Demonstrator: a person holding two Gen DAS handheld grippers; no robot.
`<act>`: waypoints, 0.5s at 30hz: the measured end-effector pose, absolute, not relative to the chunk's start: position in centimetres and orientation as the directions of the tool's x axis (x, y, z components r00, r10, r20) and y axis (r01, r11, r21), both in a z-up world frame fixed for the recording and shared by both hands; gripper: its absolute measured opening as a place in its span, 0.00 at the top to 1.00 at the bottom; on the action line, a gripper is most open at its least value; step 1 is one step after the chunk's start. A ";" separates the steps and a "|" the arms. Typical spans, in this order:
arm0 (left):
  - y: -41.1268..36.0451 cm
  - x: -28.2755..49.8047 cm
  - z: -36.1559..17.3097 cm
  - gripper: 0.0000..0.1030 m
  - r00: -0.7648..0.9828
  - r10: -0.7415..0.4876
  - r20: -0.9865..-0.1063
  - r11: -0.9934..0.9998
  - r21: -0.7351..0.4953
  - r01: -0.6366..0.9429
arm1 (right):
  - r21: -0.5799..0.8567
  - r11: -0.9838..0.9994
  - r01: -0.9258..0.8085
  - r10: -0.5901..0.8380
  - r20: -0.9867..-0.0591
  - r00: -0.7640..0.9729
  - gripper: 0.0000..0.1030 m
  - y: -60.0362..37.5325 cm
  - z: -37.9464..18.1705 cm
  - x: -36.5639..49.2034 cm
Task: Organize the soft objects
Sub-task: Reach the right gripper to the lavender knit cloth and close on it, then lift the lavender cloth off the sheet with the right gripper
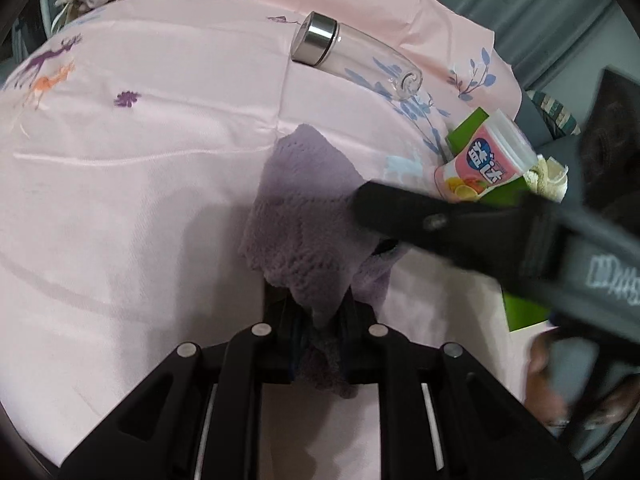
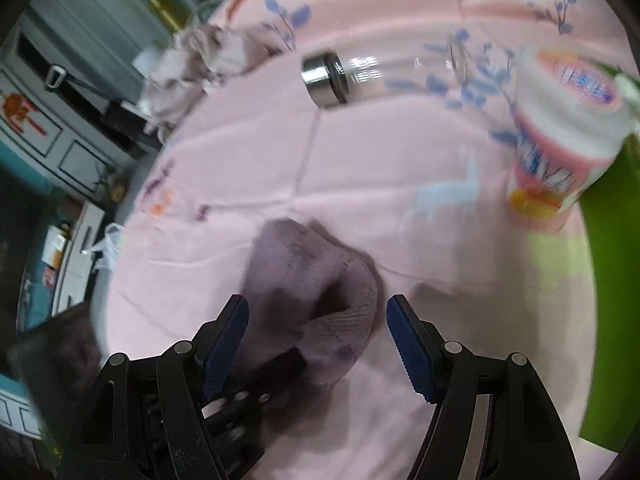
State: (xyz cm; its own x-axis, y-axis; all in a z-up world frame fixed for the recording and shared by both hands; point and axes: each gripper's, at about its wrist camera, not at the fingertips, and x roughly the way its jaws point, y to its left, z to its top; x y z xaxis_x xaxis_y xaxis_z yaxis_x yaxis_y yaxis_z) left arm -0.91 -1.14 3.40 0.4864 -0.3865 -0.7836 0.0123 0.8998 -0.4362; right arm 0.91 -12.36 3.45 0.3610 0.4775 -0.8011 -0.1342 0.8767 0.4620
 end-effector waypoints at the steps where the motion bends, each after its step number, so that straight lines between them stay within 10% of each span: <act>1: -1.0 -0.9 3.4 0.85 0.484 -0.396 -0.780 0.895 -0.447 0.012 | 0.471 0.875 -0.111 0.479 -0.808 0.342 0.29 -12.4 2.7 1.1; 15: 0.5 -1.4 3.5 0.87 0.495 -0.483 -0.722 0.838 -0.544 0.024 | 0.511 0.829 -0.227 0.559 -0.753 0.347 0.68 -10.7 2.8 -0.2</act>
